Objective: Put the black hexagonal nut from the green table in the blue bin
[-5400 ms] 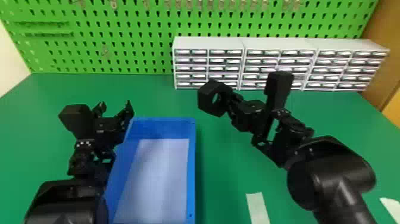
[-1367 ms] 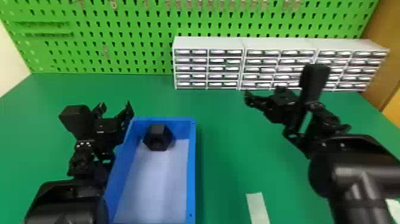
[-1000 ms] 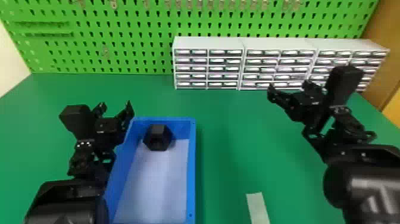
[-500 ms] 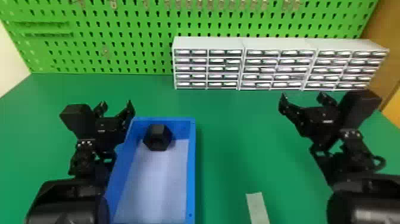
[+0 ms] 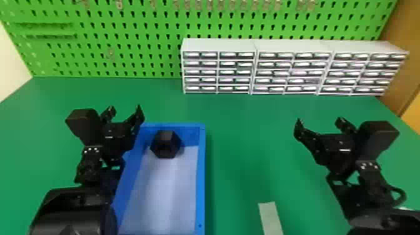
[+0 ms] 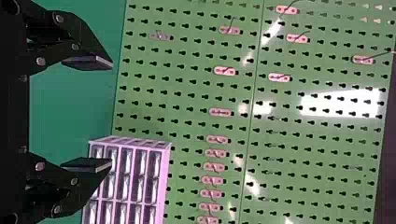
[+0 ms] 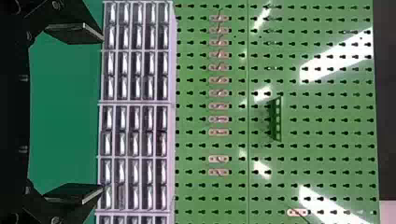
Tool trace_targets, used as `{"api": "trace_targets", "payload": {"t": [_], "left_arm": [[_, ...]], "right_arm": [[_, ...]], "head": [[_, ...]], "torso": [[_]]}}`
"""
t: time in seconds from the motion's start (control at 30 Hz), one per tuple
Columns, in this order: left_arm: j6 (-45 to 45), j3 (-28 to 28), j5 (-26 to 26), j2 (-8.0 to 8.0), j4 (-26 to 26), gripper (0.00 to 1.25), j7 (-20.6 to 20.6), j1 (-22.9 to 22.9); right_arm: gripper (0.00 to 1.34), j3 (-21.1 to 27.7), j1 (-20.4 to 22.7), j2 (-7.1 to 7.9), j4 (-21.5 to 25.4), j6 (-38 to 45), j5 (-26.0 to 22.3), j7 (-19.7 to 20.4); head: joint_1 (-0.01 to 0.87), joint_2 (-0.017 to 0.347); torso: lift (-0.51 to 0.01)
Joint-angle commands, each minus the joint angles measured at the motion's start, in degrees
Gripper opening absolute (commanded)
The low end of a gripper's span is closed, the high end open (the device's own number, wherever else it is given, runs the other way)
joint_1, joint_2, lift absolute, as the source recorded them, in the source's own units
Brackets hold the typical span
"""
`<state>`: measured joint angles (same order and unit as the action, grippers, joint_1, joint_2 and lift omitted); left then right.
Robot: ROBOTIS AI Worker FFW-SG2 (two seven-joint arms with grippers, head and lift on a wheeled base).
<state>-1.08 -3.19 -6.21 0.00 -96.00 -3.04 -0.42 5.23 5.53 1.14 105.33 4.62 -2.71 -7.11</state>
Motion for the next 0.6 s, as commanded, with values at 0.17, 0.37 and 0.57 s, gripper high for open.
{"api": "trace_targets", "payload": {"t": [0.17, 0.37, 0.57], "left_arm": [[0.20, 0.11, -0.29, -0.15, -0.06, 0.74, -0.03, -0.02], [0.29, -0.07, -0.29, -0.15, 0.03, 0.74, -0.03, -0.02], [0.37, 0.02, -0.29, -0.15, 0.03, 0.74, 0.06, -0.02]], "right_arm": [[1.17, 0.05, -0.08, 0.09, -0.04, -0.49, 0.16, 0.16], [1.17, -0.22, 0.27, 0.00, -0.04, -1.01, 0.16, 0.16], [1.17, -0.39, 0.27, 0.00, -0.04, -1.37, -0.02, 0.16]], "head": [[0.686, 0.051], [0.686, 0.051], [0.686, 0.051]], "torso": [[-0.097], [-0.097], [-0.097]]}}
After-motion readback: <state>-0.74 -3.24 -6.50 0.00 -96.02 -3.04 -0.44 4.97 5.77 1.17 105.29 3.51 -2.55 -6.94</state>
